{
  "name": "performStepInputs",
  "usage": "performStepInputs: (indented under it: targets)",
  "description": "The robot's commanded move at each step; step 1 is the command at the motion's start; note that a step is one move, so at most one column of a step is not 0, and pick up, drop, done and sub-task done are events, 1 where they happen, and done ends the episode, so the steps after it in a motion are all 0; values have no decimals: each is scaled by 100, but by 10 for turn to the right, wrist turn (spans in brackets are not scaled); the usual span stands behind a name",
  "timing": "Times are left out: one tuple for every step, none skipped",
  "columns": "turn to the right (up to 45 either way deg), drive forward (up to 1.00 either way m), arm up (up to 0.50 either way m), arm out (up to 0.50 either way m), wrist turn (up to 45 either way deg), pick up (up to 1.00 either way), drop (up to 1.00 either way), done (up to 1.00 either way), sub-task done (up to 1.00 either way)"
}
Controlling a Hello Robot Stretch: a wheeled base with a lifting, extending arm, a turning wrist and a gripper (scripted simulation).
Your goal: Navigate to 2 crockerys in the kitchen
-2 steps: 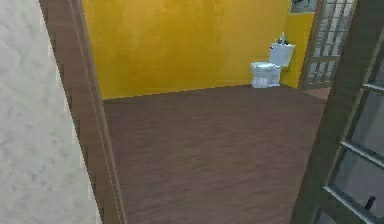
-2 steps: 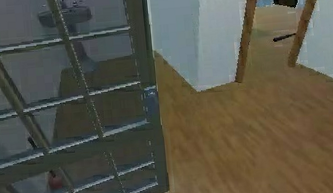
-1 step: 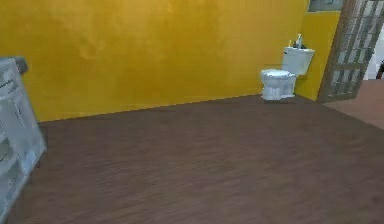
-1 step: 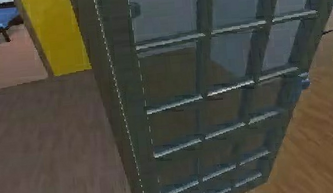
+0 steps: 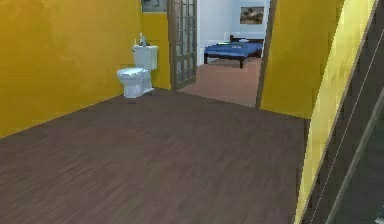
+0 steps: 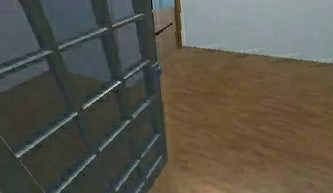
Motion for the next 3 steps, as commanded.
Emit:
performStepInputs:
  targets:
    - [0, 55, 0, 0, 0, 0, 0, 0, 0]
    - [120, 0, 0, 0, 0, 0, 0, 0, 0]
    - [0, 100, 0, 0, 0, 0, 0, 0, 0]
